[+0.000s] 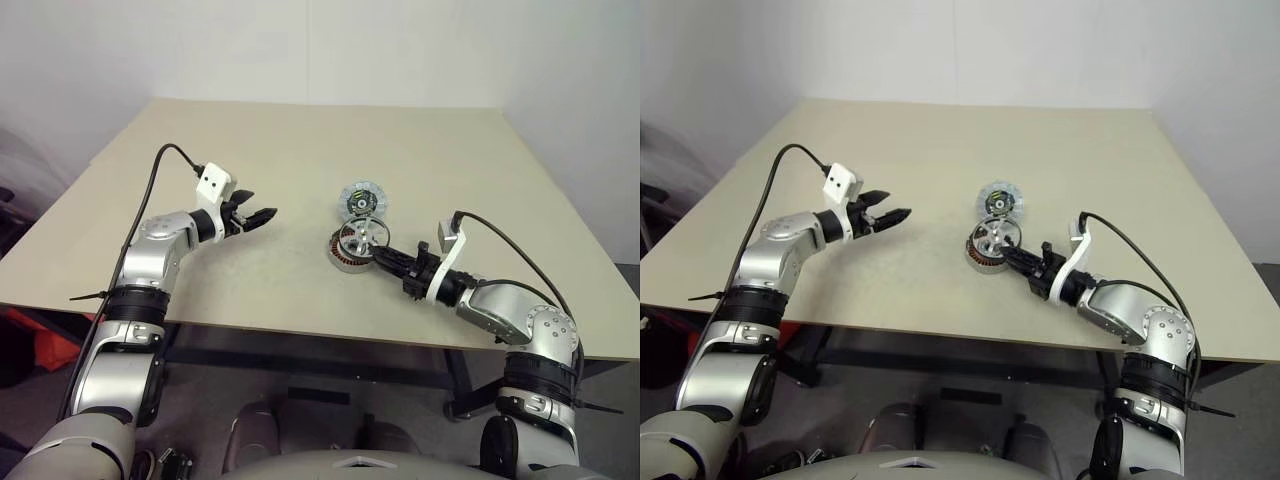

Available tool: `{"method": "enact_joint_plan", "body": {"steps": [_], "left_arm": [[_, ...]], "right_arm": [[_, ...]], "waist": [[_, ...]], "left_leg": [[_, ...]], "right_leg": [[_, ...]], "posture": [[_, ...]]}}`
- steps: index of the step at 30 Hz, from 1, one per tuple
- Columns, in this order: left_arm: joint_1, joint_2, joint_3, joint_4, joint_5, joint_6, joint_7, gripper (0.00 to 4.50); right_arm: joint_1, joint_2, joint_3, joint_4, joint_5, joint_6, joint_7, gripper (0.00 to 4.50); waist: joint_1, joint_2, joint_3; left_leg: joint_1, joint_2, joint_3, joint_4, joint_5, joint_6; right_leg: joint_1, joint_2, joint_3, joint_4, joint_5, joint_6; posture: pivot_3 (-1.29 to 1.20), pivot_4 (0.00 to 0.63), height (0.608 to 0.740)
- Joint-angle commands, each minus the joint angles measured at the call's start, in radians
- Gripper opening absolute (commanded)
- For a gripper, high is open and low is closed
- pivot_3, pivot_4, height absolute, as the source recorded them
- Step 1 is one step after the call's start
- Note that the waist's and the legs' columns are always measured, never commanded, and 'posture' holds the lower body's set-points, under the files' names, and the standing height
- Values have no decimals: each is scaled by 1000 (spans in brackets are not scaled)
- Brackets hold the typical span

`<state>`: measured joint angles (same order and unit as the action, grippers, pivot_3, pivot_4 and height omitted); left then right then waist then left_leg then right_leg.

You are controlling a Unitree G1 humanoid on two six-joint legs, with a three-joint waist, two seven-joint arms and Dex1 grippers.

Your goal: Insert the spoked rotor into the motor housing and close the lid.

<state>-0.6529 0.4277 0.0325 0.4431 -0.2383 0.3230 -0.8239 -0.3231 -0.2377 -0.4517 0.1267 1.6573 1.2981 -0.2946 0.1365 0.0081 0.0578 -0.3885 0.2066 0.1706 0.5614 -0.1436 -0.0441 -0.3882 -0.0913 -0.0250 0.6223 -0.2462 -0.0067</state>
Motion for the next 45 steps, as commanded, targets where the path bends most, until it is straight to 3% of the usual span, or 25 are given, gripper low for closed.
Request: {"method": "enact_joint_plan", "body": {"steps": [1,20,30,39,45], "left_arm": [[-5,13,14,-38,-6,-9,4,3939],[9,29,26,-64,-10,1,16,3939],[6,32,25,-65,-10,-1,20,3939],[5,31,22,-64,-11,-2,21,3939],[5,29,21,-63,-11,-2,21,3939]], "right_arm": [[-22,-1,38,-37,65,-56,-26,442],[-68,-24,111,109,-30,-138,54,442],[-70,20,110,84,-35,-162,-19,442],[-62,47,128,-50,43,-202,-121,3343],[-53,17,138,-94,94,-226,-143,3343]], "waist": [[0,0,0],[-1,0,0],[-2,0,0],[-3,-1,0],[-3,-1,0]], "left_leg": [[0,0,0,0,0,0],[-5,0,-1,1,0,0],[-5,0,-1,2,0,0],[-5,0,-1,2,0,0],[-5,0,-1,2,0,0]], "right_leg": [[0,0,0,0,0,0],[-3,0,-1,0,2,4],[-3,0,-1,0,2,3],[-3,0,-1,1,2,4],[-3,0,-1,1,2,4]], "posture": [[0,0,740],[0,0,740],[0,0,740],[0,0,740],[0,0,740]]}}
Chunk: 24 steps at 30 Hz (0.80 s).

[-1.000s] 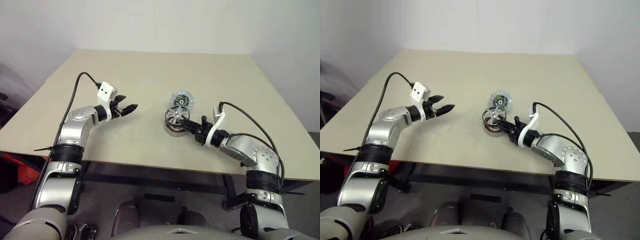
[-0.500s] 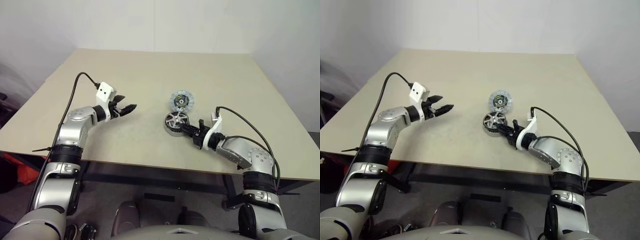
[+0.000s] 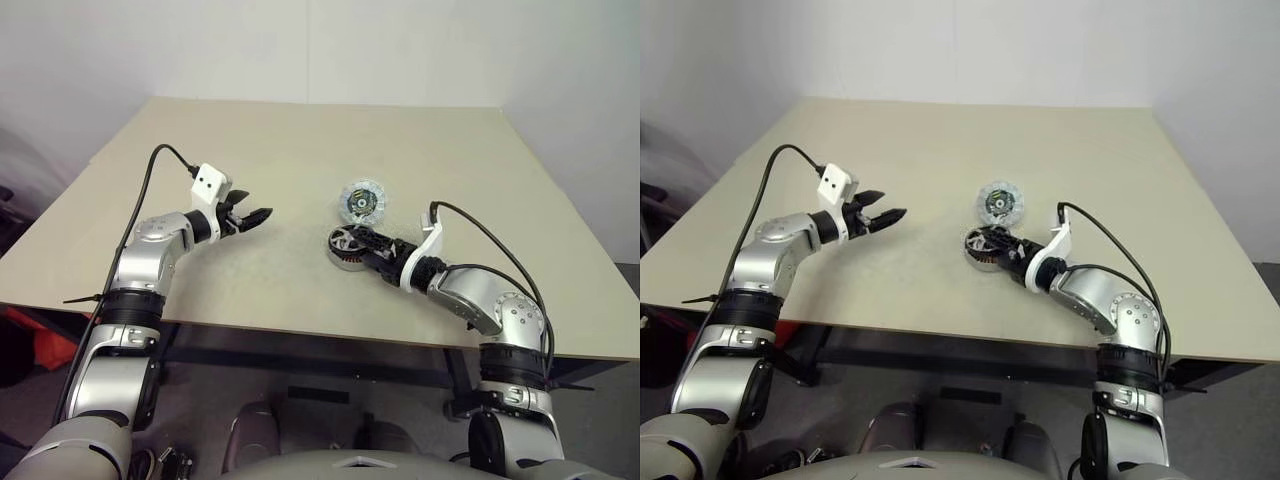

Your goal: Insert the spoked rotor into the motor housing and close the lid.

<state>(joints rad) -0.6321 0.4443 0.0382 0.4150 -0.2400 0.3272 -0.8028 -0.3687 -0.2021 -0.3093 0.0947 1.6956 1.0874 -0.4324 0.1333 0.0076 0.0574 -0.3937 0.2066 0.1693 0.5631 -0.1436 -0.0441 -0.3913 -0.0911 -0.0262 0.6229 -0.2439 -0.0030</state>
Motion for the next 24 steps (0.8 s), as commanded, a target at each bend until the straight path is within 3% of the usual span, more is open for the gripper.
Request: {"method": "enact_joint_plan", "body": {"steps": [1,8,15,23,24], "left_arm": [[-17,12,15,-34,-9,-7,0,3939],[-23,10,11,-29,-7,-8,-3,3939],[-34,2,4,-16,-3,-12,-5,3939],[-42,-1,1,0,1,-21,-7,3939],[-43,-3,1,1,1,-22,-6,3939]], "right_arm": [[-3,-33,-7,-74,71,-20,-15,3343],[67,-104,14,-149,148,-57,-57,3343],[120,-176,36,-152,79,-62,23,3343],[20,-286,150,-110,-389,-159,384,3343],[2,-285,168,-94,-452,-188,426,3165]], "waist": [[1,0,0],[3,0,0],[3,0,0],[3,0,0],[3,0,0]], "left_leg": [[0,0,0,0,0,0],[0,0,0,0,0,0],[0,0,0,1,0,0],[-2,0,-1,4,0,0],[-2,0,-1,4,0,0]], "right_leg": [[0,0,0,0,0,0],[0,0,0,0,0,1],[0,0,0,0,1,1],[0,0,0,0,2,4],[0,0,0,0,2,4]], "posture": [[0,0,740],[0,0,740],[0,0,740],[0,0,740],[0,0,740]]}}
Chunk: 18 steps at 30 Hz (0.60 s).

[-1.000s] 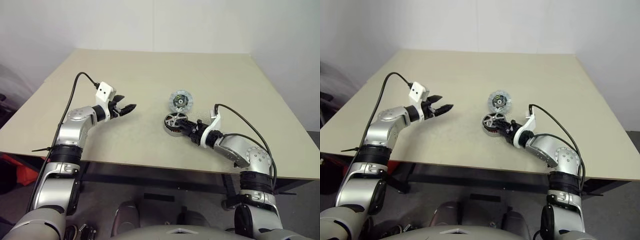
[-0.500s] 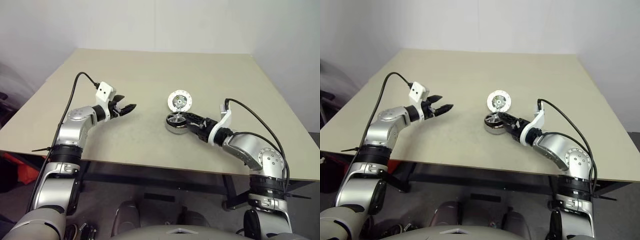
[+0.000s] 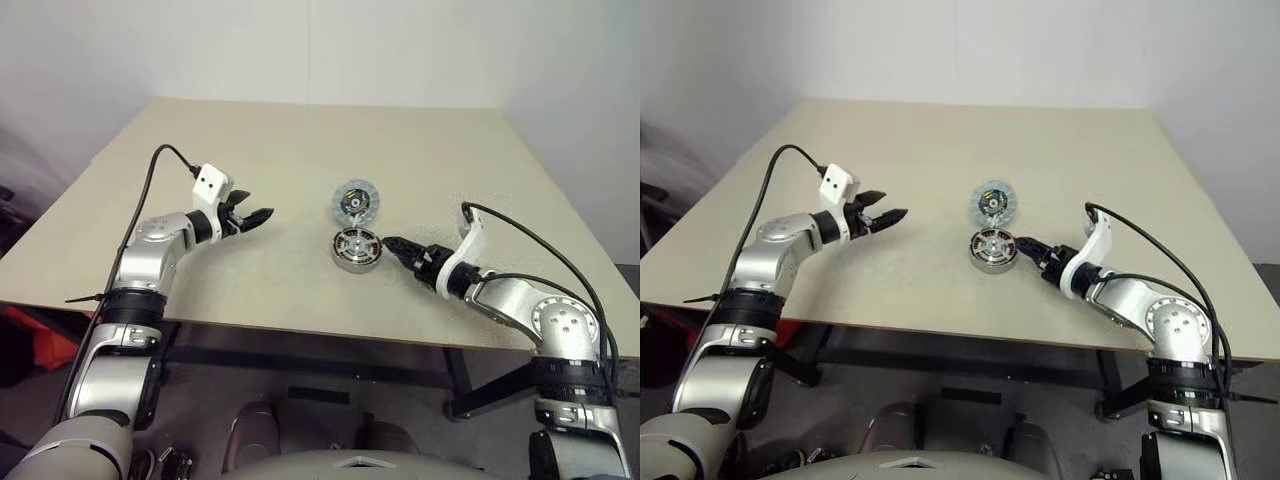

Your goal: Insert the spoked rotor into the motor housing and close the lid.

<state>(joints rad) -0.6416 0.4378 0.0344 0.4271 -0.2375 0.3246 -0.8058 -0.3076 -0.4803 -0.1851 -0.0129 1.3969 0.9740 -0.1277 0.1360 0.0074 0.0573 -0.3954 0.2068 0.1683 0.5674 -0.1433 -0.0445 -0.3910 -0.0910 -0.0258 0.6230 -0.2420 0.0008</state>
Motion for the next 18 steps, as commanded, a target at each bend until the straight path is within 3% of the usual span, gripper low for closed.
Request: {"method": "enact_joint_plan", "body": {"steps": [1,10,18], "left_arm": [[-35,2,5,-9,0,-20,-2,3939],[-22,16,20,-24,-1,-17,6,3939],[-4,23,23,-47,-5,-9,14,3939]], "right_arm": [[-73,-6,61,28,-209,-99,164,2952],[-163,68,149,130,-492,-173,393,22],[-235,135,138,165,-604,-185,469,22]], "waist": [[0,0,0],[0,0,0],[-3,0,0]], "left_leg": [[0,0,0,0,0,0],[-5,0,-1,4,-2,3],[-5,0,-2,6,-2,3]], "right_leg": [[0,0,0,0,0,0],[-1,0,-1,0,-1,-5],[0,0,-1,1,0,-6]], "posture": [[0,0,740],[0,0,740],[0,0,740]]}}
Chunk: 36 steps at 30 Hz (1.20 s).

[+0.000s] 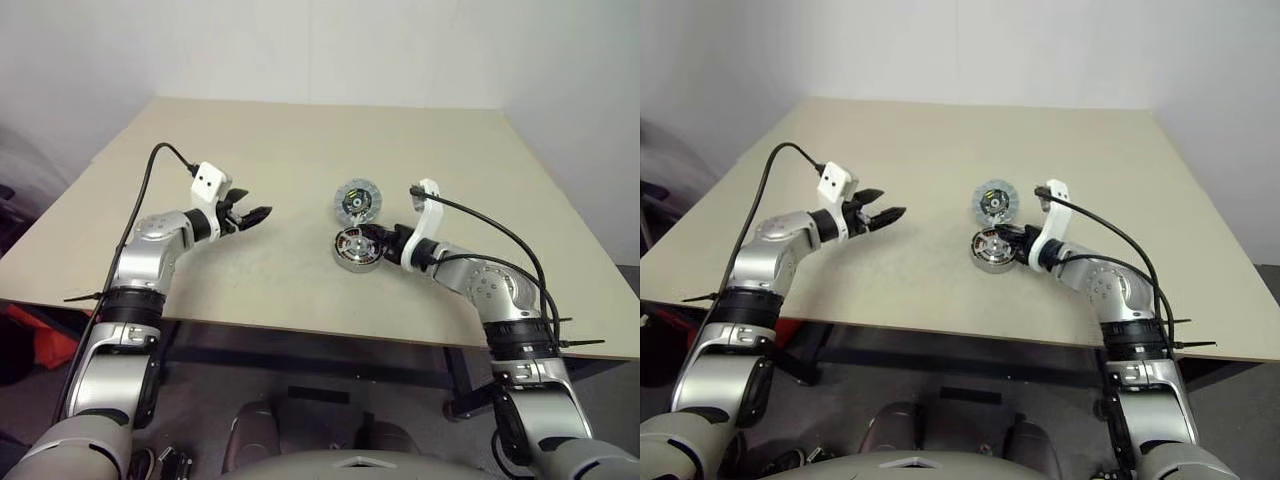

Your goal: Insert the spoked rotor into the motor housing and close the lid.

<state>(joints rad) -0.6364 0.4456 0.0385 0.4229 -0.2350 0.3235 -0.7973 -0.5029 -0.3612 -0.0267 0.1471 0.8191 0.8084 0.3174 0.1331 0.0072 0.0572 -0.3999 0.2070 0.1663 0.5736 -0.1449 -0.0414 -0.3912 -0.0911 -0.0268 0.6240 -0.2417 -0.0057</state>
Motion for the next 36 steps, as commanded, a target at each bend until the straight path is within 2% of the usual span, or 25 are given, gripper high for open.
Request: {"method": "enact_joint_plan", "body": {"steps": [1,6,11,15,18,26,31,36], "left_arm": [[-9,15,19,-43,-8,-7,6,3939],[-11,17,19,-42,-8,-6,8,3939],[-8,6,9,-58,-9,-3,8,3939],[-4,10,15,-58,-10,-4,8,3939],[-4,10,15,-54,-10,-6,7,3939],[-15,-5,2,-41,-3,-13,6,3939],[-18,-7,2,-39,-2,-12,3,3939],[-13,-6,3,-44,-3,-9,3,3939]], "right_arm": [[-46,22,-25,8,-35,-18,29,22],[-57,59,-30,55,-83,-17,46,22],[-6,106,23,277,-239,-94,32,22],[32,107,-18,144,-204,-51,46,22],[26,106,-49,119,-198,-43,47,22],[-42,93,-132,-17,-158,9,40,22],[-82,94,-154,-42,-159,34,32,22],[-23,115,-123,-25,-190,59,31,22]], "waist": [[0,0,0],[0,0,0],[-4,-1,-2],[-3,-5,-4],[-4,-5,-4],[-6,-4,-4],[-8,-4,-4],[-7,-4,-4]], "left_leg": [[0,0,0,0,0,0],[0,0,0,0,0,0],[1,0,0,1,0,0],[18,0,0,-1,-2,3],[26,0,0,-3,-3,4],[23,0,0,-7,-1,2],[14,0,1,-8,1,-1],[10,0,1,-8,0,0]], "right_leg": [[0,0,0,0,0,0],[0,0,0,0,0,0],[1,0,0,1,0,-1],[17,0,0,-2,0,0],[24,-2,1,-2,-5,7],[18,0,1,-1,-1,0],[7,1,1,-1,0,-1],[4,1,1,-2,-1,-2]], "posture": [[0,0,740],[0,0,740],[0,0,740],[0,0,740],[0,0,740],[0,0,740],[0,0,740],[0,0,740]]}}
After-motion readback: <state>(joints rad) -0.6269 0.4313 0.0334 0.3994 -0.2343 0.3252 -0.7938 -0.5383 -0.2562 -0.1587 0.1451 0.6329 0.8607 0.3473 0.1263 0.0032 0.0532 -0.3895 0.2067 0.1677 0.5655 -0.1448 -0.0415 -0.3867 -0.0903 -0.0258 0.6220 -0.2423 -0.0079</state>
